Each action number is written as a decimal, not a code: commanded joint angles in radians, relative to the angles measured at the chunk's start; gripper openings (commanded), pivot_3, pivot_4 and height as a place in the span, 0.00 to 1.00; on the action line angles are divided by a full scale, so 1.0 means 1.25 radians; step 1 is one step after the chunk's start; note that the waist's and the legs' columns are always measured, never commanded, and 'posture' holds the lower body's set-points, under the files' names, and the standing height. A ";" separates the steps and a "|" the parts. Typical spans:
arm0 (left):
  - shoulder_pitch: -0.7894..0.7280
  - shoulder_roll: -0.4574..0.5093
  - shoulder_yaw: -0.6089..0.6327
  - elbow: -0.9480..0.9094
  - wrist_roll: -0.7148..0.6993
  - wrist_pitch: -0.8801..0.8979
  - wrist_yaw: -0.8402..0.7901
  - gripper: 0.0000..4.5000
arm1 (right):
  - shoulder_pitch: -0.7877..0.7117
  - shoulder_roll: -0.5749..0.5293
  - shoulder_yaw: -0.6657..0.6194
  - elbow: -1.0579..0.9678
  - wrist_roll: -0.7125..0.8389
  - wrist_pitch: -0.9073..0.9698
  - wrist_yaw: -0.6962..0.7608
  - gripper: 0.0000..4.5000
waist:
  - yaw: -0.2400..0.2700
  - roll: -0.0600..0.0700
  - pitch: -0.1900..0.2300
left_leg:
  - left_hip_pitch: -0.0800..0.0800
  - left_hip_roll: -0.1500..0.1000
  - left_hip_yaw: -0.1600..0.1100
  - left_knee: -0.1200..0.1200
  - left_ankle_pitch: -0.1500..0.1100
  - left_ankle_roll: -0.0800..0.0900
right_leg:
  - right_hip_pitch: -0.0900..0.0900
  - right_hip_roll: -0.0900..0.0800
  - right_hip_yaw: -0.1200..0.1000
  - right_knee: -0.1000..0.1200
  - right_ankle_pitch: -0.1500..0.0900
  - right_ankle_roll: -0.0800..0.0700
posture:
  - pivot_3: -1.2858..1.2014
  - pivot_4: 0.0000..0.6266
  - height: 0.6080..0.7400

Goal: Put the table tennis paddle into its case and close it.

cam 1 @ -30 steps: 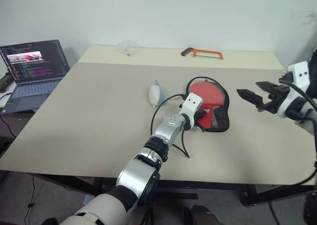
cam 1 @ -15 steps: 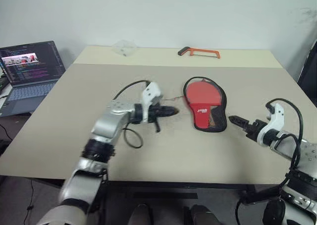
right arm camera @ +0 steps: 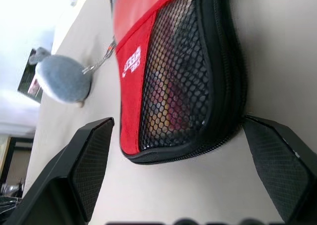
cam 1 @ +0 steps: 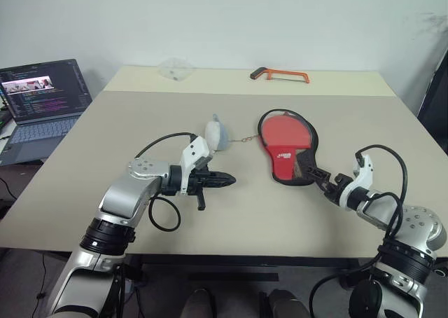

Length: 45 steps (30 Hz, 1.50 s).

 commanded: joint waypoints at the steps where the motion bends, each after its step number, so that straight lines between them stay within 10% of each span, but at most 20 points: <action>1: -0.001 0.010 0.027 -0.035 -0.029 0.013 0.005 0.01 | -0.031 0.008 0.013 0.003 0.027 -0.019 0.002 1.00 | 0.000 0.000 0.000 | 0.000 0.000 0.000 0.000 0.000 0.000 | 0.000 0.000 0.000 0.000 0.000 0.000 | 0.52 0.24 1.00; 12: 0.013 0.008 0.018 -0.060 -0.042 0.027 0.026 0.01 | -0.054 0.027 0.056 0.080 -0.002 -0.115 -0.032 1.00 | 0.000 0.000 0.000 | 0.000 0.000 0.000 0.000 0.000 0.000 | 0.000 0.000 0.000 0.000 0.000 0.000 | 0.52 0.24 1.00; 26: 0.015 0.007 0.008 -0.058 -0.044 0.024 0.031 0.00 | -0.025 0.020 0.077 0.051 0.017 -0.094 -0.056 0.00 | 0.000 0.000 0.000 | 0.000 0.000 0.000 0.000 0.000 0.000 | 0.000 0.000 0.000 0.000 0.000 0.000 | 0.52 0.24 1.00; 45: 0.021 0.069 0.001 -0.050 -0.043 0.030 -0.033 0.00 | 0.370 -0.023 0.231 -0.357 0.355 0.169 -0.026 0.00 | 0.000 -0.001 0.000 | 0.000 0.001 -0.002 -0.003 0.000 0.000 | 0.000 0.001 -0.002 -0.001 -0.003 -0.003 | 0.52 0.24 1.00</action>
